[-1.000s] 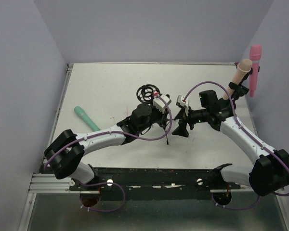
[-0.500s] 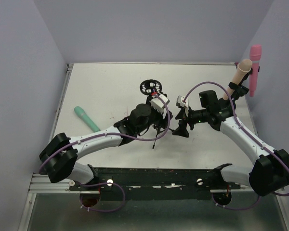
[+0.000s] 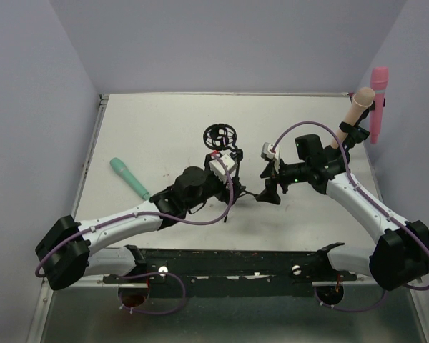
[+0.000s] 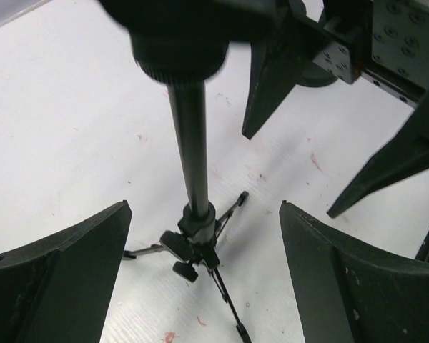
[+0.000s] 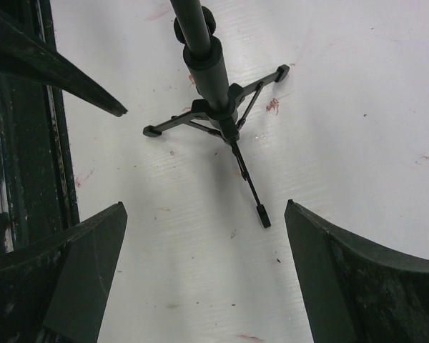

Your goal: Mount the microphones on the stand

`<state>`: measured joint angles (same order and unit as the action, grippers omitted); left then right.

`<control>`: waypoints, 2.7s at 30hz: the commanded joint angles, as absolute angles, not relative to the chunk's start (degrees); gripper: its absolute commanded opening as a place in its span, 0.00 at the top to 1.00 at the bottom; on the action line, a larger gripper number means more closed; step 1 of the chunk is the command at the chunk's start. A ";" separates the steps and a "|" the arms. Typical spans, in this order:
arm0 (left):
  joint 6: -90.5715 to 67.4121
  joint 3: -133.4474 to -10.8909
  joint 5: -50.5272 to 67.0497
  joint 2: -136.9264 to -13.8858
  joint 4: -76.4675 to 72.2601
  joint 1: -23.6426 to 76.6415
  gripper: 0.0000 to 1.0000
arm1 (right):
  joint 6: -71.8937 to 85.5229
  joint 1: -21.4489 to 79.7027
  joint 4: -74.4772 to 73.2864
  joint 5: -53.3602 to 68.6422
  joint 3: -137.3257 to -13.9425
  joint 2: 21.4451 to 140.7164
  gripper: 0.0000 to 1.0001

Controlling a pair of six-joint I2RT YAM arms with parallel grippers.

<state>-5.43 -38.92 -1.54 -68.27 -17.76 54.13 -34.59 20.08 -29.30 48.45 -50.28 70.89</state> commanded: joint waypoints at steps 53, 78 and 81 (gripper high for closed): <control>-46.15 -57.03 -8.35 -79.00 34.80 -7.90 0.12 | -36.04 20.13 -30.76 48.60 -50.71 70.75 0.01; -43.07 -69.87 -9.05 -101.60 40.25 -12.39 0.32 | -36.30 20.13 -31.20 49.13 -50.89 69.35 0.00; -42.98 -70.14 -9.40 -101.69 40.34 -12.57 0.32 | -36.30 20.13 -31.20 49.22 -50.89 69.35 0.00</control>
